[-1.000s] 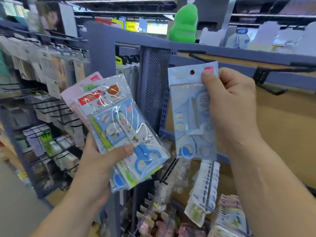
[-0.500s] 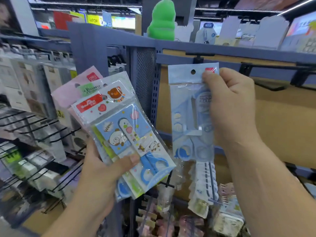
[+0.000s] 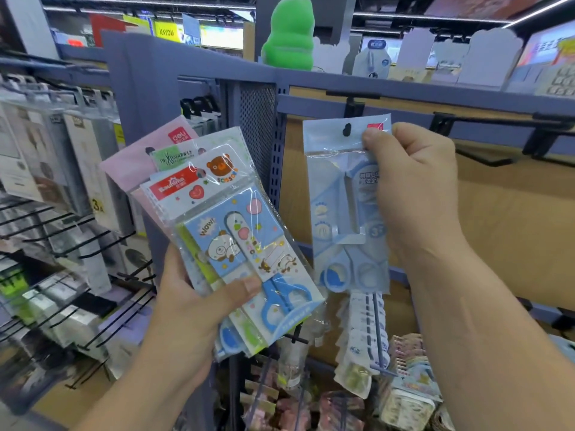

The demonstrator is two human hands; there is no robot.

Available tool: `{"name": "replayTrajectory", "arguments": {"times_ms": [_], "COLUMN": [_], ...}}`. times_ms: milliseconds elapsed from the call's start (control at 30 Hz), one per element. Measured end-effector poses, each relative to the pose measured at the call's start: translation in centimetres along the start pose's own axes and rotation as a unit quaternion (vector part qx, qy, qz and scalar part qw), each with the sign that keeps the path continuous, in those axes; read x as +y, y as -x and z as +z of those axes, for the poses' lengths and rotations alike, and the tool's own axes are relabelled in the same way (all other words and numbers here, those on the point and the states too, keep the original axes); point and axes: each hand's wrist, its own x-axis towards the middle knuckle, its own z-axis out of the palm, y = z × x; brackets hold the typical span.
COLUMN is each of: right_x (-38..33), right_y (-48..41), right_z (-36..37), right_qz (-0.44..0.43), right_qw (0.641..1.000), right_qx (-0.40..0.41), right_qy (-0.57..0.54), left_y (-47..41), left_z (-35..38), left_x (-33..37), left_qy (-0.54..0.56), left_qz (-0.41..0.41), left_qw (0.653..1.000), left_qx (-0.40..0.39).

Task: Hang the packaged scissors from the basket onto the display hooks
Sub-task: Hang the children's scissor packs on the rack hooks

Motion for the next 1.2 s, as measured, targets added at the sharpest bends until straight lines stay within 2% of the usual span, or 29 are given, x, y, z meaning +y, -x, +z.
{"name": "replayTrajectory", "arguments": {"times_ms": [400,500,667,733,800,833,900,1067,1200], "right_x": [8.6,9.4,6.7,4.8,2.8,2.0,1.8,2.6,3.2], "right_y": [-8.6,-8.2,-2.6,1.4,5.2,6.8,8.8,11.4,13.0], "right_z": [1.0,0.8,-0.1,-0.2,-0.2,-0.2,0.0,0.6,0.8], "right_qz": [0.09,0.109,0.085,0.126,0.181,0.187,0.165,0.203,0.244], "right_qw": [0.991,0.989,0.986,0.988,0.977,0.971,0.972,0.973,0.969], "right_qx": [-0.009,-0.008,0.032,-0.011,-0.111,-0.148,-0.168,-0.105,-0.044], "right_qy": [0.096,0.097,0.138,0.089,-0.007,-0.035,-0.025,0.022,-0.007], "left_y": [-0.2,-0.1,-0.2,-0.1,0.0,0.1,0.6,1.3,1.7], "left_z": [1.8,2.4,2.7,2.5,2.4,2.3,2.3,1.7,0.7], "left_x": [-1.2,-1.3,-1.8,-2.1,-2.6,-2.8,-3.0,-3.6,-3.9], "left_qy": [0.007,0.012,-0.011,-0.01,-0.007,-0.005,-0.006,0.0,-0.007], "left_qz": [-0.002,0.0,-0.029,-0.055,-0.084,-0.098,-0.127,-0.18,-0.213], "left_qw": [1.0,1.0,1.0,0.998,0.995,0.993,0.988,0.976,0.969], "left_qx": [-0.006,0.004,-0.002,-0.025,-0.052,-0.067,-0.092,-0.119,-0.128]}}
